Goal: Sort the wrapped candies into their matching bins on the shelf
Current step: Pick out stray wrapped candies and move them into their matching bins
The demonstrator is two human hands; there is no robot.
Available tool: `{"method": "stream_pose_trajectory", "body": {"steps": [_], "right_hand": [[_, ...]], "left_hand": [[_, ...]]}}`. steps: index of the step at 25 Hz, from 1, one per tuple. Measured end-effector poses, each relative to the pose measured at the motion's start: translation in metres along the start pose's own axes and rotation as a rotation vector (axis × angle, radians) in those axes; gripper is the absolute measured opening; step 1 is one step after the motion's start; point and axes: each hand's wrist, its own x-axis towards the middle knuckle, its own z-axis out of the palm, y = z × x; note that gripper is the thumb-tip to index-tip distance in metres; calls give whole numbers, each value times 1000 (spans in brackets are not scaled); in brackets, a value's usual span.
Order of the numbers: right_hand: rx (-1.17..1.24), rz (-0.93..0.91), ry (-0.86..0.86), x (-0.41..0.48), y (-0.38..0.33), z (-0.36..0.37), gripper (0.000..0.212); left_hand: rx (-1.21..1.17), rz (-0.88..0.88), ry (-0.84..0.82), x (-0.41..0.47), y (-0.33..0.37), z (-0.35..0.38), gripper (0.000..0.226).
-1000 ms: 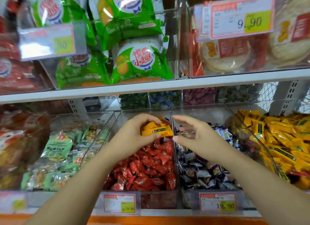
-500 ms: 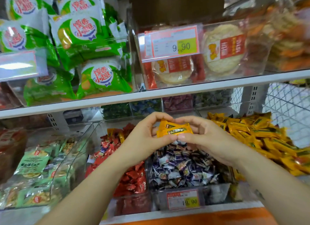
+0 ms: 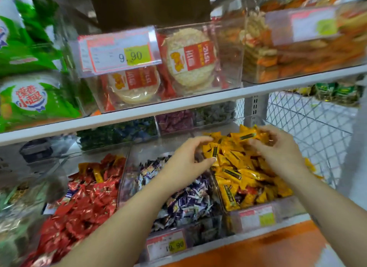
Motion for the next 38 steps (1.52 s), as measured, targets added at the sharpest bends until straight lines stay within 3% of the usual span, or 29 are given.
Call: {"method": "stream_pose_trajectory", "body": {"steps": [2,5,7,12,18,27,30,34,38], "right_hand": [[-275,-62,79,7,16,-9,33],[-689,-103,-157,9,32,-4,42],[-827,-71,-330,7,29,0,38],[-830,-6,-372,3,8,3,45],[-596,-257,-382,-35,-60,59,37],[-246,-470,-621,-123,-143,195,27],[-253,-519,-706,-136,-149,234,27],[-301,-410,-818,-123,-142,275,38],[-580,-396,-896,-85,-142,320,55]], "left_hand": [[146,6,-62,4,-8,7,35],[147,1,-120,6,-17,13,29],[132,-5,-125,6,-20,12,30],[165,7,-124,-3,-15,-2,30],[235,-21,64,-58,-31,-66,28],[181,-340,671,-187,-134,-161,20],[254,-416,761,-212,-162,-178,22],[225,-439,707,-220,-181,-183,25],[144,-470,702,-213,-186,-183,26]]}}
